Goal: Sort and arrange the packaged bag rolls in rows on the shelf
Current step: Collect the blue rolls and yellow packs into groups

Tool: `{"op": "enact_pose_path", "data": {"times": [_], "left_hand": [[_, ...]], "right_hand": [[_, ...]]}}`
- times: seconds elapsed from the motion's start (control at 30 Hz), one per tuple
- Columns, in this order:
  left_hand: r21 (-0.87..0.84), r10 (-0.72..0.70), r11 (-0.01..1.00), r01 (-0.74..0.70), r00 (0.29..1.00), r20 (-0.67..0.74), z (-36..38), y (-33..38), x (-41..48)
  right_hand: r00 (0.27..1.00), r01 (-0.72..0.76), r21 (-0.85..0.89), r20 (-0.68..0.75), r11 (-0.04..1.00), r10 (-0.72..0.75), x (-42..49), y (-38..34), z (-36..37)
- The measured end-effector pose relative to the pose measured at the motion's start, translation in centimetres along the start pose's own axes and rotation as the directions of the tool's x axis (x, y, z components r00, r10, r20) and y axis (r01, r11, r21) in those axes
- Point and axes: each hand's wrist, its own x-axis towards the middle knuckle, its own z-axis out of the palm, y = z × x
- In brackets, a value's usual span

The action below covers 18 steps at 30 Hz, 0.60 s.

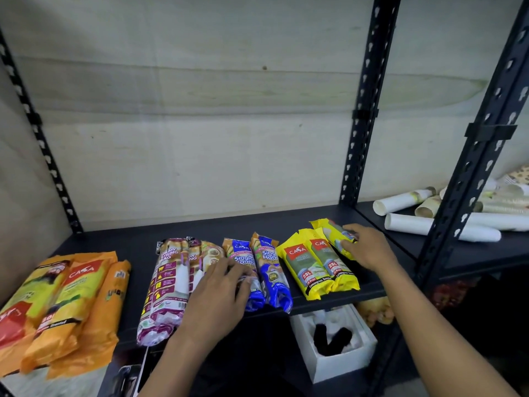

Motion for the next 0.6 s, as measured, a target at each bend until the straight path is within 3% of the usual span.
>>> {"op": "enact_pose_path", "data": {"times": [0.2, 0.6], "left_hand": [[0.008, -0.012, 1.0, 0.012, 1.0, -0.016, 0.1, 0.3, 0.1], [-0.021, -0.06, 0.998, 0.06, 0.998, 0.025, 0.0, 0.3, 0.3]], "right_hand": [[0.987, 0.028, -0.047, -0.159, 0.998, -0.035, -3.0, 0.9, -1.0], [0.967, 0.061, -0.089, -0.24, 0.994, -0.081, -7.5, 1.5, 0.4]]}}
